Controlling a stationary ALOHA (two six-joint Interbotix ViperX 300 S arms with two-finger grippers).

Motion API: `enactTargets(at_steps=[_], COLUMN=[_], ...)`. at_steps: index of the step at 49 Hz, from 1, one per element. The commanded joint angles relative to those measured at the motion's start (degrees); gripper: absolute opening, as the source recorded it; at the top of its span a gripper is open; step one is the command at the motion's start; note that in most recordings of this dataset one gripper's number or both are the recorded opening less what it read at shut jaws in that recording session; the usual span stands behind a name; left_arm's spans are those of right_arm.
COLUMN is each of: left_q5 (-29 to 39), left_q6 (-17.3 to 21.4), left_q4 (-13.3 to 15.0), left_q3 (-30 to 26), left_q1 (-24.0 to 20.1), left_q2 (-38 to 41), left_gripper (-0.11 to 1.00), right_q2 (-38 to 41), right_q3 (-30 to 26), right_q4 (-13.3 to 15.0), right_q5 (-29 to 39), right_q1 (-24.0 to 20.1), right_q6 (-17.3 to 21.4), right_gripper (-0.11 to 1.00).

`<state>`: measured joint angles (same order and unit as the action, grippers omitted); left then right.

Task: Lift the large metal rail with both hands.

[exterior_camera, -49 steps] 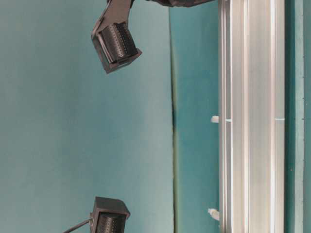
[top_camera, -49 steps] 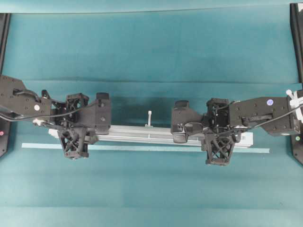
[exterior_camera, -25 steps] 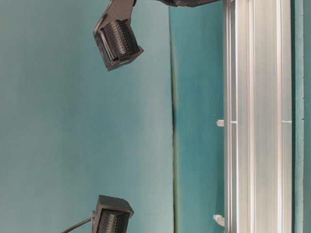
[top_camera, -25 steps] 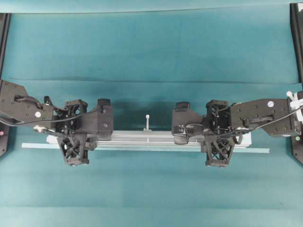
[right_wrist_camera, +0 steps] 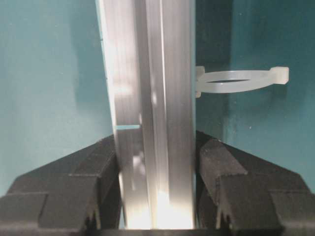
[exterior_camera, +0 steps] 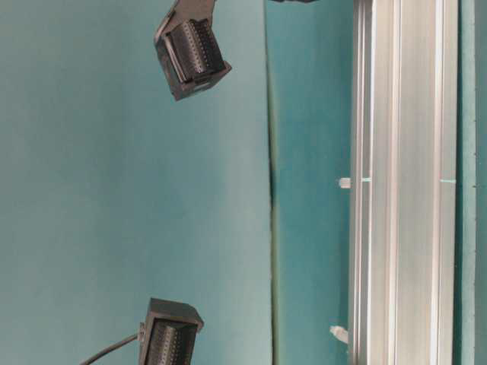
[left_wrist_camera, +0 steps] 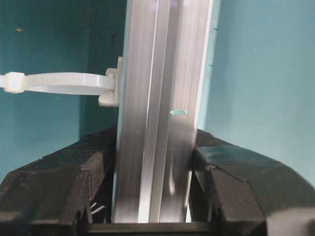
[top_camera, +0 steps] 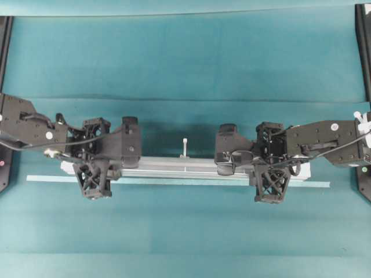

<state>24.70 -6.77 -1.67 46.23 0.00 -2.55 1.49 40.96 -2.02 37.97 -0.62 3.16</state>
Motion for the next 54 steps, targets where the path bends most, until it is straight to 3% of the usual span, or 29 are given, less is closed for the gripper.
enactTargets(at_steps=[1,54], left_q5=[0.00,-6.59], left_q6=[-0.35,0.79], left_q4=[0.00,0.09], left_q3=[-0.44,2.11], left_q1=[0.18,-0.09], left_q2=[-0.62,-0.09], left_gripper=[0.37,0.37], right_q2=[0.35,0.35], right_q3=[-0.18,0.44], right_q4=[-0.09,-1.58], right_q5=[-0.62,-2.90], right_q1=[0.18,0.44], right_q6=[0.18,1.05], right_gripper=[0.40,0.40])
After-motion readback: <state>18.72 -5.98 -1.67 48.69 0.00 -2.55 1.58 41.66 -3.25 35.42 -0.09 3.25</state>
